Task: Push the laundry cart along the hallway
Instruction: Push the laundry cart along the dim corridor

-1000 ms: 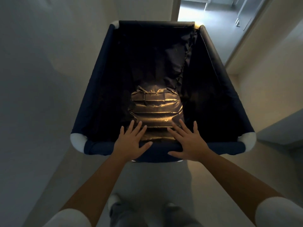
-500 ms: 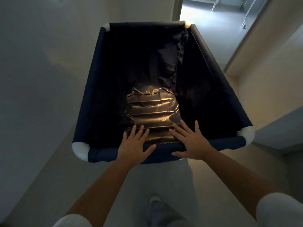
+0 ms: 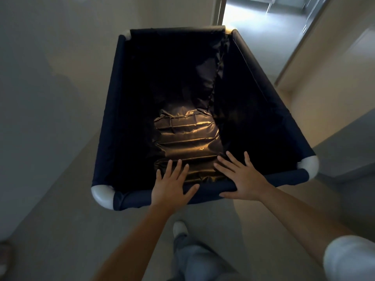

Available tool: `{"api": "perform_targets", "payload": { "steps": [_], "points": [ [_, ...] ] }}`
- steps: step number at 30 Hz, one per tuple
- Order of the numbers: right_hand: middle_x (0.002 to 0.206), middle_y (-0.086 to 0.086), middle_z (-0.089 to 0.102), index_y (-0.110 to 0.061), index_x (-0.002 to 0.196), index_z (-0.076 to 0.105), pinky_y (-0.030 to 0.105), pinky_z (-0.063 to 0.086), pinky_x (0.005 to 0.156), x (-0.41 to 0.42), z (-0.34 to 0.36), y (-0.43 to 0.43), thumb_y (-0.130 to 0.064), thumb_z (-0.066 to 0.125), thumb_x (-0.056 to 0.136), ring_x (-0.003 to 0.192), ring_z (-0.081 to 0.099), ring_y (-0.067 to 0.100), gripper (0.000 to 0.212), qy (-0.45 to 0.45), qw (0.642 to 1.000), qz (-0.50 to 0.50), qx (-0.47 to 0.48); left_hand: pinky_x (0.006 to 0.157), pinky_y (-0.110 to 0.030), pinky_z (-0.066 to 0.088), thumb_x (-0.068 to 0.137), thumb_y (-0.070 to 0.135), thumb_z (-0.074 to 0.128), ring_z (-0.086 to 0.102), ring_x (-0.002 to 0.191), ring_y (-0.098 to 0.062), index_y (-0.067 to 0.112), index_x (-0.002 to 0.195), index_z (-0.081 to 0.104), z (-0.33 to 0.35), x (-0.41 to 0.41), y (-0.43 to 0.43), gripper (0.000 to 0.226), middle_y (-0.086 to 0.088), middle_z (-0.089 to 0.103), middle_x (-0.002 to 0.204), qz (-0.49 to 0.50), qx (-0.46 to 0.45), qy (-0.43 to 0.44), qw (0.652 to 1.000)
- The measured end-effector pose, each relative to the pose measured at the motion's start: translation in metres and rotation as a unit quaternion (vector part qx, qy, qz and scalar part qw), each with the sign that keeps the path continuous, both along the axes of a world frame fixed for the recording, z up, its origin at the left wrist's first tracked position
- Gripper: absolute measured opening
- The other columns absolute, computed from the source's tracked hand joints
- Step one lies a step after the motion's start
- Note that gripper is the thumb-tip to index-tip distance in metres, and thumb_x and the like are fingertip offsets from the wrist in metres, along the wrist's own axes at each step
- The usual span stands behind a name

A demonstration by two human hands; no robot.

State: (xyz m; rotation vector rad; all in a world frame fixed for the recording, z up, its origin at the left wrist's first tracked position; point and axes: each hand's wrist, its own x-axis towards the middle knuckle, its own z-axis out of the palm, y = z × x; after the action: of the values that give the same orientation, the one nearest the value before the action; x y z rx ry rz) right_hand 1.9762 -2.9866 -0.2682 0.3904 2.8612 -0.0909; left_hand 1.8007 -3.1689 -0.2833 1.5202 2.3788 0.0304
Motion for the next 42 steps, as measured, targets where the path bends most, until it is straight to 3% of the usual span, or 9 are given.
{"api": "perform_targets", "payload": {
  "steps": [5,12,26,33,42],
  "points": [
    [0.154,-0.006,-0.009,-0.027,0.148,0.004,0.046,-0.03,0.101,0.052,0.001,-0.01,-0.077,0.033,0.077,0.139,-0.022,0.018,0.091,-0.005,1.0,0.017,-0.004,0.113,-0.048,-0.002,0.083,0.069,0.005,-0.015,0.141,-0.021,0.028,0.146,-0.001,0.002,0.06,-0.017,0.076,0.002,-0.005,0.156,0.021,-0.007,0.003,1.0],
    [0.156,-0.005,-0.008,-0.028,0.147,0.0,0.044,-0.032,0.1,0.118,0.001,-0.01,-0.077,0.03,0.078,0.14,-0.023,0.017,0.09,0.004,0.998,0.061,-0.003,0.113,-0.047,-0.001,0.078,0.071,-0.002,-0.013,0.141,-0.025,0.028,0.146,-0.001,0.002,0.136,-0.028,0.081,0.001,-0.005,0.156,0.063,-0.018,0.017,0.998],
    [0.154,-0.005,-0.01,-0.031,0.142,-0.008,0.047,-0.031,0.1,0.252,0.002,0.052,-0.08,0.028,0.075,0.139,-0.024,0.019,0.091,-0.01,0.99,0.138,0.004,0.113,-0.046,0.005,0.082,0.069,-0.001,-0.007,0.142,-0.019,0.028,0.146,0.008,-0.004,0.301,0.001,0.077,0.002,0.004,0.156,0.167,0.031,0.042,0.985],
    [0.155,-0.001,-0.002,-0.025,0.146,0.004,0.048,-0.026,0.103,0.278,0.004,0.069,-0.078,0.029,0.076,0.141,-0.016,0.023,0.091,-0.005,0.986,0.165,0.015,0.113,-0.045,0.0,0.081,0.067,-0.001,-0.009,0.142,-0.023,0.027,0.146,0.004,-0.004,0.337,0.015,0.077,-0.001,0.002,0.156,0.193,0.028,0.04,0.98],
    [0.156,-0.001,-0.004,-0.026,0.146,0.002,0.048,-0.029,0.102,0.274,0.004,0.085,-0.077,0.031,0.077,0.141,-0.018,0.021,0.091,0.001,0.985,0.172,0.023,0.113,-0.046,-0.002,0.08,0.068,-0.002,-0.011,0.141,-0.022,0.028,0.146,0.005,-0.002,0.337,0.03,0.078,0.0,0.001,0.156,0.201,0.021,0.035,0.979]
  ]
}}
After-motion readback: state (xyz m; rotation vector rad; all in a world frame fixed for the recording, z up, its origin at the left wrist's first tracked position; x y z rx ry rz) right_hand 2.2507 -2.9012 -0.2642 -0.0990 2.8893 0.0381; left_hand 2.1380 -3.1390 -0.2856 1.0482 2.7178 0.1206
